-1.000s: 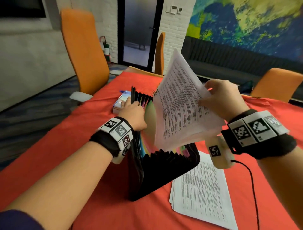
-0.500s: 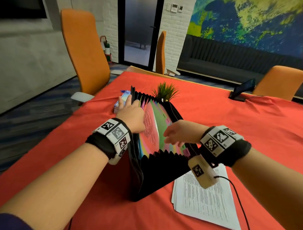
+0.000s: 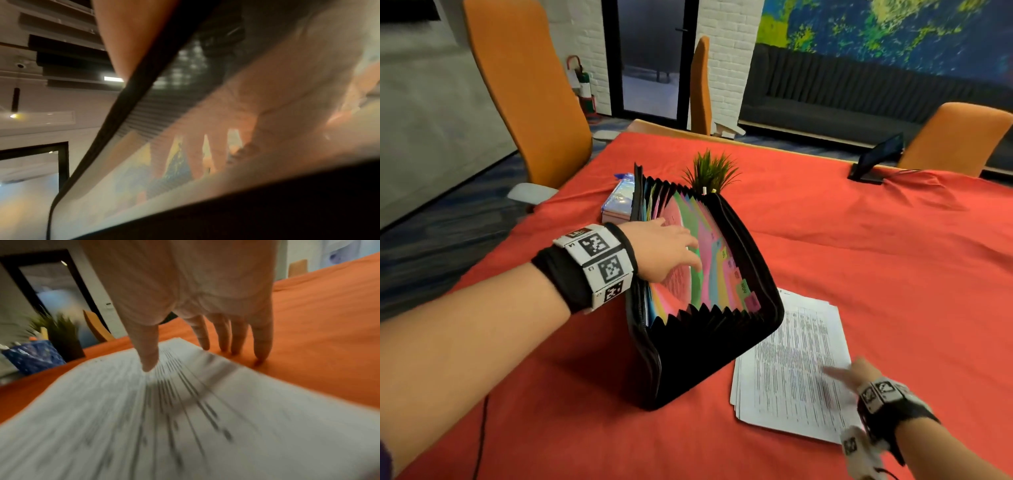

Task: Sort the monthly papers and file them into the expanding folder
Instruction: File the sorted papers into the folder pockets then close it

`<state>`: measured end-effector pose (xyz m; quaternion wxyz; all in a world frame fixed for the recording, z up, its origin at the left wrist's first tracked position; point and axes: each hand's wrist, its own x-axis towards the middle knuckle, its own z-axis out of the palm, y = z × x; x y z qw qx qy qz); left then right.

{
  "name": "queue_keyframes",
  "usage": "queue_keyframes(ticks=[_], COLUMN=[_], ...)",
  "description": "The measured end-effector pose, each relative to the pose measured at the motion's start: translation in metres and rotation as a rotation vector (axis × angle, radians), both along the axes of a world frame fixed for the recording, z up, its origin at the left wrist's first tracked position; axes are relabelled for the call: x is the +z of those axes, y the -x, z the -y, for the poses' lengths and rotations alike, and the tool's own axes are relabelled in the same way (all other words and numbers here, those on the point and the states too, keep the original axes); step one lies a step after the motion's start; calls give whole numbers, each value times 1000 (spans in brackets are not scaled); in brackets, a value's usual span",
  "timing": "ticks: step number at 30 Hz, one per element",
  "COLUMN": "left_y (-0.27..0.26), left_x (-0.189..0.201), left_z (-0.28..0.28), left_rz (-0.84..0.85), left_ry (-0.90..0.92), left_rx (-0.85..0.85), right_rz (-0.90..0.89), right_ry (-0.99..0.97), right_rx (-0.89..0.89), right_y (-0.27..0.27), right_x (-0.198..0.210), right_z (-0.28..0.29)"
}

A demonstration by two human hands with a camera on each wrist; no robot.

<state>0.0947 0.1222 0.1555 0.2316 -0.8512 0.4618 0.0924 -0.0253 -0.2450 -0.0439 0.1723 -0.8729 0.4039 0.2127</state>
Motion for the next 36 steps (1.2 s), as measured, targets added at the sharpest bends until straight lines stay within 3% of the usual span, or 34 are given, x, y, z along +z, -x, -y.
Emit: queue_keyframes(ticks=[4,7,12,17,20,25,28,31,36], left_y=[-3,-2,-6,-2,-3,-9,-20,-21,-16], left_x=[-3,-2,-11,-9,-8,-12,-17,-19,-16], left_z=[2,-2,-12,-17,-19,-21,-29,-29,-27], left_rz=[-71,-94,8,142,118,46,6,71,140], left_ry=[109,295,530,431,405,527,558,591,619], left_rx=[53,149,354,542,683,837,801,716,668], right_rz=[50,137,347,405,422,353,249,165,194], right_ry=[79,19,34,126,151,124,128,168,171], right_rx=[-93,-166,-218,-180,-120,41,106,114,113], right_y=[15,12,18,23,24,26,25,23,24], right_x=[-13,-11,-9,-9,-5,-5,-10,-9,-10], right_z=[-11,-13,-8,-2,-1,-13,-24,-30,-34])
